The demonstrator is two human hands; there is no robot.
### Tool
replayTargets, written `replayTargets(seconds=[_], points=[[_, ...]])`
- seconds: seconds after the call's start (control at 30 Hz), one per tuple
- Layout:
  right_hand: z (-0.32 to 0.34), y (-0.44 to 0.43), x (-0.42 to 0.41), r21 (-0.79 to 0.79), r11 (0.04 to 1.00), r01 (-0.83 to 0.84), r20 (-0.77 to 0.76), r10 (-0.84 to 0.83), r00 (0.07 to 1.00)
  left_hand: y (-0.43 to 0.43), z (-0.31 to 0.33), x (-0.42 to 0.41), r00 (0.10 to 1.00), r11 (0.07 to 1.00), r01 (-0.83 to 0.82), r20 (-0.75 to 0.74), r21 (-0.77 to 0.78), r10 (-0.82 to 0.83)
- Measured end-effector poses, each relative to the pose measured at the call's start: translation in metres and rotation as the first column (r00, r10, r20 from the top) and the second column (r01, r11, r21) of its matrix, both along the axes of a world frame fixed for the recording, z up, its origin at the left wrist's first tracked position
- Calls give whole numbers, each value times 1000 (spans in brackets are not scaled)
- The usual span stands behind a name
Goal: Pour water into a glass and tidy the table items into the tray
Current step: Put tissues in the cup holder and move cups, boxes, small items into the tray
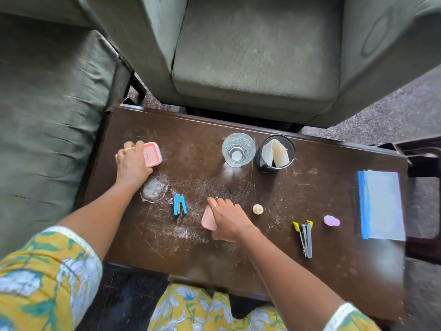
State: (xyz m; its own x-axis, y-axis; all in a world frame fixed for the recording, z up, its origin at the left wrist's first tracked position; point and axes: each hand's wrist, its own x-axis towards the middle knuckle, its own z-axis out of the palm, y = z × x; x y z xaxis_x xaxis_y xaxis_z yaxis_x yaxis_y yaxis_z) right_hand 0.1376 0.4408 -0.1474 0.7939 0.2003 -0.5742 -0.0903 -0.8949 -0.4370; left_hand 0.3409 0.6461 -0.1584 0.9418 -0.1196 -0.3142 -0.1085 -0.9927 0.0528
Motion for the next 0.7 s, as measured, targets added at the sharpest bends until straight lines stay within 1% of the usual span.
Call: replayTargets(seconds=[0.13,0.23,0.3,0.33,0.4,0.47,0.53,0.63,0.7], points=[[13,-25,-5,67,997,42,153,-52,987,-6,2,-40,984,980,168,69,-105,-162],[25,-51,-16,107,992,71,259,-97,961,-16,6,-80,974,961,210,121,-178,-191],[33,-73,-28,131,981,145,306,-179,935,-30,10,-107,973,955,196,162,-222,-162],[37,-84,-35,146,971,191,321,-229,919,-39,13,-119,965,948,215,203,-233,-169],[46,-108,-49,173,944,281,353,-325,877,-63,18,-143,925,912,321,294,-257,-243],[54,-133,-64,192,910,367,407,-414,814,-91,24,-165,876,851,442,342,-284,-341],[61,-161,-80,217,860,461,455,-507,732,-122,28,-188,829,790,534,371,-302,-419],[73,-208,-107,198,783,590,540,-589,601,-179,31,-225,787,704,608,401,-367,-470],[81,-243,-127,176,718,673,639,-604,476,-224,34,-247,766,643,639,426,-423,-481]])
